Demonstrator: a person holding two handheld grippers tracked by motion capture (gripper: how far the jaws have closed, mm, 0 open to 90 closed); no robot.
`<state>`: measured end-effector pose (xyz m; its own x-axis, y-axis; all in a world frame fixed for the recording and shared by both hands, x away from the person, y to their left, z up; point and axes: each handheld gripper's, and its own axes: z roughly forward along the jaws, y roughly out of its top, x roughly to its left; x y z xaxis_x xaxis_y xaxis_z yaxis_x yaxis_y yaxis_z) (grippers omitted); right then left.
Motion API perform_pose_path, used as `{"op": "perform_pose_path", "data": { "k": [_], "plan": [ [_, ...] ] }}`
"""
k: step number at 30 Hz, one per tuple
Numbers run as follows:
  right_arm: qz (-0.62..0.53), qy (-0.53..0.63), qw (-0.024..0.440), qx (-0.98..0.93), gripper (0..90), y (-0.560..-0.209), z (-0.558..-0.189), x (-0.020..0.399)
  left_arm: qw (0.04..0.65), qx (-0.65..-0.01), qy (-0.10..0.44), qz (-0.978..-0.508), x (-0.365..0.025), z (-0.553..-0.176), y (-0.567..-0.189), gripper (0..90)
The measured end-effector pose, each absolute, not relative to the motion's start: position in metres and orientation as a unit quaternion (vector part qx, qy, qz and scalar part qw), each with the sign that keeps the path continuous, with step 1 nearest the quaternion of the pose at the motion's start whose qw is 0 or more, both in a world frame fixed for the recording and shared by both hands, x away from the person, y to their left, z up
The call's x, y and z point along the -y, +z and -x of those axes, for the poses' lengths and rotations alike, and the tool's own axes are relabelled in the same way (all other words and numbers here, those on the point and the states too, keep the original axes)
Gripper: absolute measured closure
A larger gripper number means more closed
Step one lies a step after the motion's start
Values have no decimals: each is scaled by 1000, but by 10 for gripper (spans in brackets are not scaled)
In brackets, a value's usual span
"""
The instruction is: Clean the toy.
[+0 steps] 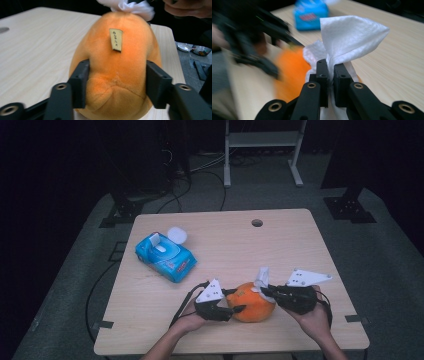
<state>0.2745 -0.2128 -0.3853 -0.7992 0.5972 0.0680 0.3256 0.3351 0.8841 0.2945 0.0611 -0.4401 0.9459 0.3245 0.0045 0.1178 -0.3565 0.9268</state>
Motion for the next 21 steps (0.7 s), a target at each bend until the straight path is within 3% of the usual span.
{"op": "perform_pose_path", "data": {
  "k": [3, 8, 16, 18, 21],
  "plan": [
    [-261, 486, 150, -820, 837, -382, -269, 198, 552, -133, 103, -817, -62, -292, -437, 477],
    [-308, 479, 135, -811, 837, -395, -282, 217, 566, -140, 105, -806, -69, -294, -425, 489],
    [-262, 495, 148, -815, 837, -376, -267, 190, 563, -137, 102, -809, -71, -292, -421, 486],
    [-271, 481, 138, -822, 837, -386, -272, 191, 558, -140, 99, -812, -71, -294, -427, 462],
    [-290, 467, 118, -827, 838, -400, -279, 198, 563, -144, 82, -809, -71, -299, -431, 354]
  ]
}}
